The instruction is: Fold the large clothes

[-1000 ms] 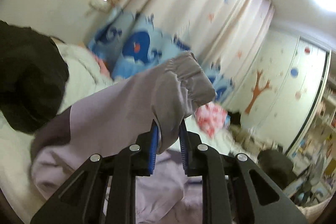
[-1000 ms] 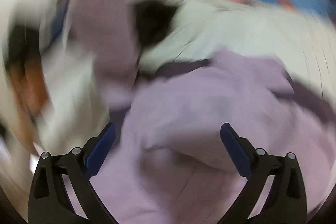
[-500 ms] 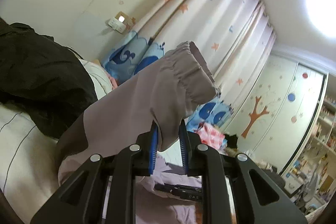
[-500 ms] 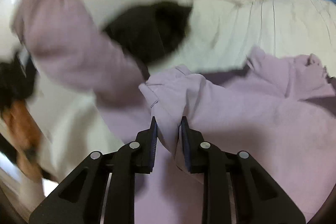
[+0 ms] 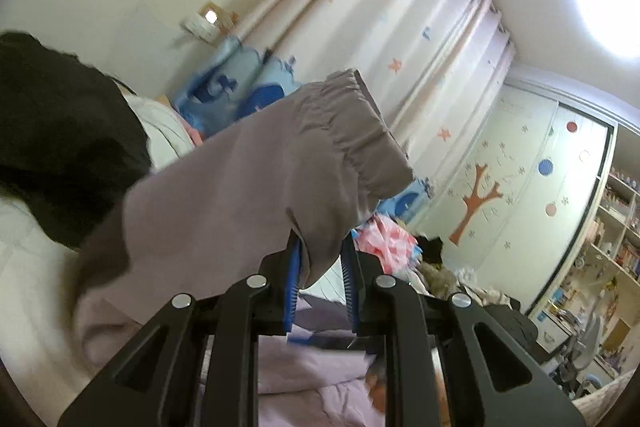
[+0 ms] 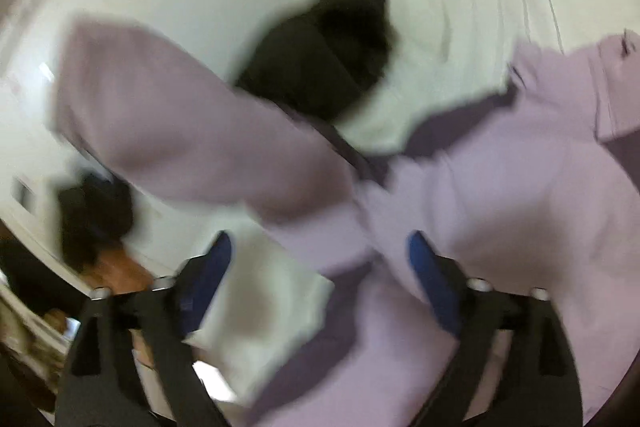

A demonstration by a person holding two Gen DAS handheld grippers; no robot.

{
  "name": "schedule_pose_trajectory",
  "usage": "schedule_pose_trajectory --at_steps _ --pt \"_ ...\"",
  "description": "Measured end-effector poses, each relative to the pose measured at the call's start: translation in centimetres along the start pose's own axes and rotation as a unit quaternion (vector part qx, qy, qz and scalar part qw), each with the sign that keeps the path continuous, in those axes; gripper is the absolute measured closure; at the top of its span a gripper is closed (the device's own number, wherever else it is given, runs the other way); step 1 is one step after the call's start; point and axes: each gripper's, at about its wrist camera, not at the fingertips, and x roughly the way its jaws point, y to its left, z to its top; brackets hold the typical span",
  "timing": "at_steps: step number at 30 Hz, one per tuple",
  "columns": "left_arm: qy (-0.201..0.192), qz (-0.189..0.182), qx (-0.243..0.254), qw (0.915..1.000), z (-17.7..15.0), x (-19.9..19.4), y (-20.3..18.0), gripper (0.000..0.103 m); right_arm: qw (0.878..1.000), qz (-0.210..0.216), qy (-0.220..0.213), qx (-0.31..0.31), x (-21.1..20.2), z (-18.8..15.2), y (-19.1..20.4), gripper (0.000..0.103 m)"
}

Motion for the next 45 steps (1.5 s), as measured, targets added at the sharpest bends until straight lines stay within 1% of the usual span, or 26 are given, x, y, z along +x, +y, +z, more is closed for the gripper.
schedule_pose_trajectory --at_steps 2,6,7,10,12,13,14,15,16,17,19,21,22,25,27,29,31,32,34,35,37,38,40,42,43,45 --pt "0.027 -0.005 -0.001 0.9996 -1.4 2.4 -0.3 0.083 0.998 0.05 -0.016 0.027 -1.4 1.3 0.7 0.009" --pt "0.117 0.015 0.035 0.9924 -5.3 9.1 -2.0 0.083 0.983 0.15 -0.074 0.077 -5.3 2.2 -0.7 0.007" --pt "0.14 0.024 0.049 0.9886 -6.4 10.7 -2.4 0.083 0.982 0.149 -0.078 0.081 -6.1 2.7 -1.3 0.007" --pt "0.202 0.051 0.088 0.9741 -10.0 14.5 -3.4 0.083 0.989 0.096 -0.039 0.103 -6.1 2.6 -3.7 0.007" --pt "0.226 0.066 0.108 0.9658 -12.0 15.7 -3.8 0.083 0.992 0.064 -0.025 0.108 -5.8 2.6 -5.0 0.007" --pt "0.236 0.073 0.114 0.9623 -12.8 15.8 -3.8 0.083 0.995 0.036 -0.019 0.095 -5.4 2.6 -5.3 0.023" --pt "0.238 0.08 0.117 0.9608 -13.3 15.6 -3.7 0.083 0.996 0.024 -0.016 0.087 -4.7 2.9 -5.7 0.056" --pt "0.235 0.091 0.119 0.9604 -13.4 14.9 -3.8 0.082 0.996 0.005 -0.006 0.084 -4.6 2.9 -5.9 0.069" --pt "0.228 0.084 0.11 0.9639 -12.9 13.7 -3.7 0.08 0.996 -0.005 0.0 0.084 -4.6 3.0 -6.1 0.079" --pt "0.219 0.075 0.099 0.9678 -12.5 12.6 -3.6 0.08 0.997 -0.023 -0.006 0.068 -5.2 3.3 -5.6 0.082" --pt "0.186 0.076 0.083 0.976 -10.6 9.6 -3.2 0.08 0.998 -0.052 -0.024 0.03 -6.9 4.0 -3.7 0.083" --pt "0.137 0.074 0.058 0.9861 -7.9 6.2 -2.6 0.074 0.996 -0.063 -0.057 -0.008 -9.9 4.7 -0.6 0.083" --pt "0.102 0.083 0.033 0.9909 -5.9 4.1 -1.7 0.07 0.995 -0.064 -0.075 -0.023 -11.6 4.9 0.7 0.083" --pt "0.043 0.097 -0.008 0.9943 -3.1 1.0 0.2 0.066 0.987 -0.066 -0.133 -0.062 -18.2 4.5 4.1 0.083" --pt "0.032 0.105 -0.019 0.9937 -2.6 0.6 1.1 0.065 0.983 -0.08 -0.154 -0.067 -22.6 4.0 4.5 0.083" --pt "0.038 0.1 -0.033 0.9937 -3.0 1.4 1.7 0.063 0.981 -0.105 -0.16 -0.04 -26.6 3.1 2.3 0.083" --pt "0.061 0.1 -0.041 0.9922 -4.0 3.4 2.0 0.06 0.981 -0.12 -0.154 -0.002 -28.9 1.3 -0.7 0.083" --pt "0.08 0.103 -0.042 0.9906 -5.0 4.9 2.2 0.059 0.981 -0.127 -0.146 0.02 -29.4 0.5 -2.9 0.084" --pt "0.117 0.114 -0.043 0.9857 -7.0 8.1 3.1 0.058 0.976 -0.164 -0.125 0.065 -29.5 -1.1 -8.4 0.084" --pt "0.137 0.122 -0.044 0.9821 -7.9 9.4 3.5 0.058 0.974 -0.174 -0.113 0.086 -29.4 -1.9 -10.5 0.084" --pt "0.185 0.157 -0.047 0.969 -10.4 12.3 5.3 0.058 0.965 -0.205 -0.08 0.145 -28.7 -5.1 -16.2 0.084" --pt "0.221 0.185 -0.049 0.9562 -12.1 14.1 6.7 0.058 0.961 -0.21 -0.073 0.164 -28.5 -6.5 -18.3 0.084" --pt "0.253 0.209 -0.05 0.9435 -13.6 16.1 8.1 0.058 0.961 -0.177 -0.095 0.191 -29.9 -7.9 -19.9 0.084" --pt "0.253 0.225 -0.039 0.9402 -13.5 16.3 8.0 0.058 0.966 -0.166 -0.113 0.163 -30.8 -7.9 -18.4 0.084" --pt "0.247 0.228 -0.032 0.9414 -12.9 16.3 7.6 0.058 0.968 -0.161 -0.123 0.146 -31.6 -8.0 -17.3 0.084" --pt "0.216 0.219 -0.006 0.9515 -11.2 15.6 6.0 0.058 0.969 -0.152 -0.141 0.131 -33.1 -8.5 -16.5 0.084"
